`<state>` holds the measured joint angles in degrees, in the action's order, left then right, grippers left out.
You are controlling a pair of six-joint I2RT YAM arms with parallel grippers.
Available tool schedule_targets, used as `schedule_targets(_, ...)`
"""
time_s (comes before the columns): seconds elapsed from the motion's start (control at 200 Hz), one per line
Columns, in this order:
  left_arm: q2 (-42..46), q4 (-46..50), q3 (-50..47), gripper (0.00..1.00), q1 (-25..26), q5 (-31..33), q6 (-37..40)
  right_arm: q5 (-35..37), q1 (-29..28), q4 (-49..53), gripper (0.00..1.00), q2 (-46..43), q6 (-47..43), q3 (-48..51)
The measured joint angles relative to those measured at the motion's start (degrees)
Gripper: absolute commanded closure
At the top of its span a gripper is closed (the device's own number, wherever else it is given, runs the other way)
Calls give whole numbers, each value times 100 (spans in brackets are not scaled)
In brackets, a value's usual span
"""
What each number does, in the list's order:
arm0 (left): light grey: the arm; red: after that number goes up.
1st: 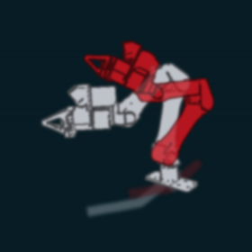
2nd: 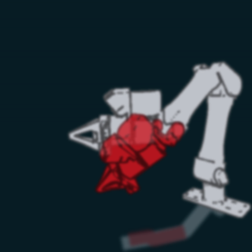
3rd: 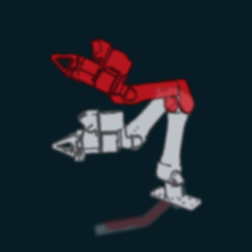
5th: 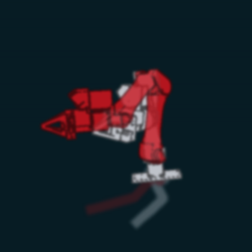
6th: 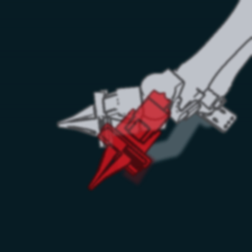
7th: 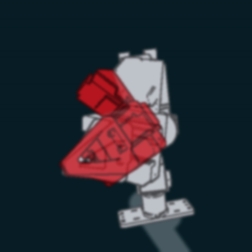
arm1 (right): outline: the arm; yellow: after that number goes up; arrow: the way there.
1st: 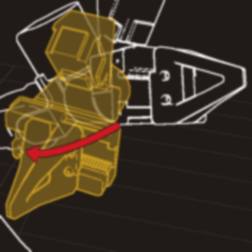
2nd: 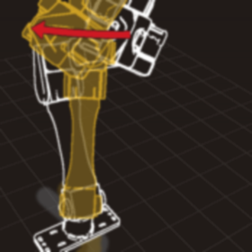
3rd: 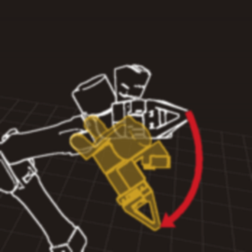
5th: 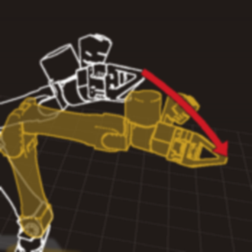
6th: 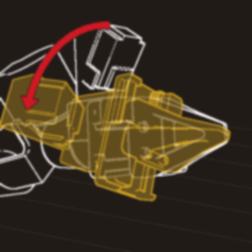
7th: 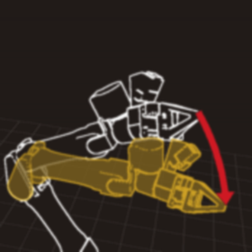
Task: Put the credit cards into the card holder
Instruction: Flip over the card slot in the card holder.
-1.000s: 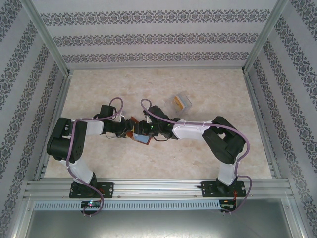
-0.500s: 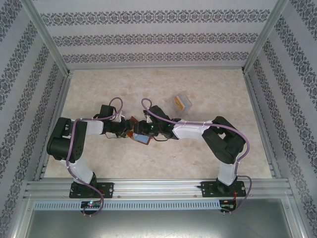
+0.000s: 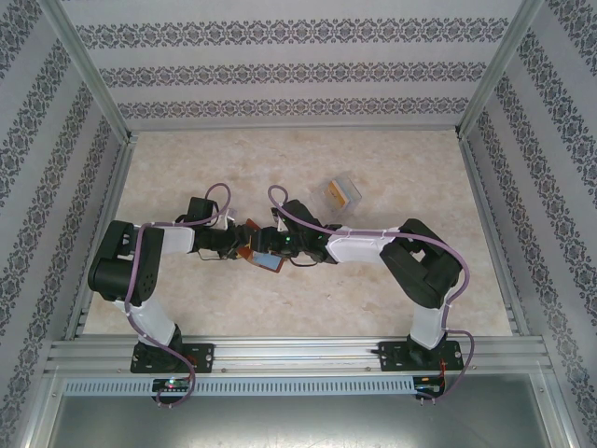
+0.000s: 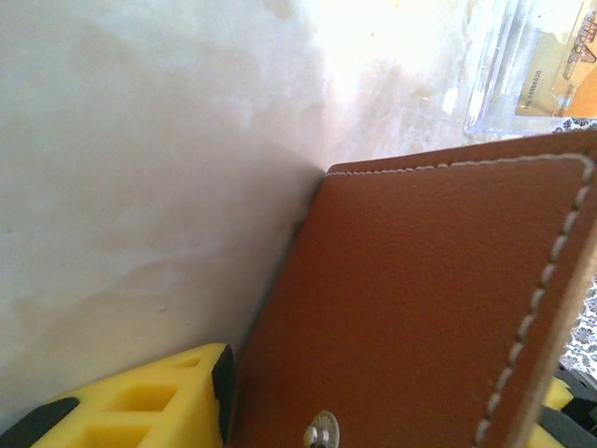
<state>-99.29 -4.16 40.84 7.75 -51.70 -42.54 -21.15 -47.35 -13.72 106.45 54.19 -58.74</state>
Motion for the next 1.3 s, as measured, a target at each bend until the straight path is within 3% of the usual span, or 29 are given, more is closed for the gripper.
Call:
schedule_targets(0.23, -2, -2, 0, 57, 0, 2, -2, -44, 2, -223, 45, 2, 90, 92)
schedule_targets(0.315, 2, -22, 0, 45, -11, -50, -7, -81, 13, -284, 45, 0, 105, 114)
schedule_targets(0.475, 94, -144, 15, 31, -114, -101, -70, -232, 79, -492, 49, -11, 120, 114)
schedule_targets(0.63, 363, -173, -46, 20, -315, 282, -105, -225, 79, -656, 49, -11, 118, 105)
schedule_targets(0.879, 866, -94, -81, 22, -581, 664, -96, -229, 114, -789, 48, 184, 120, -66)
schedule_targets(1.304, 872, 278, -87, 21, -431, 634, 330, -260, 227, -907, 40, 472, 120, -181)
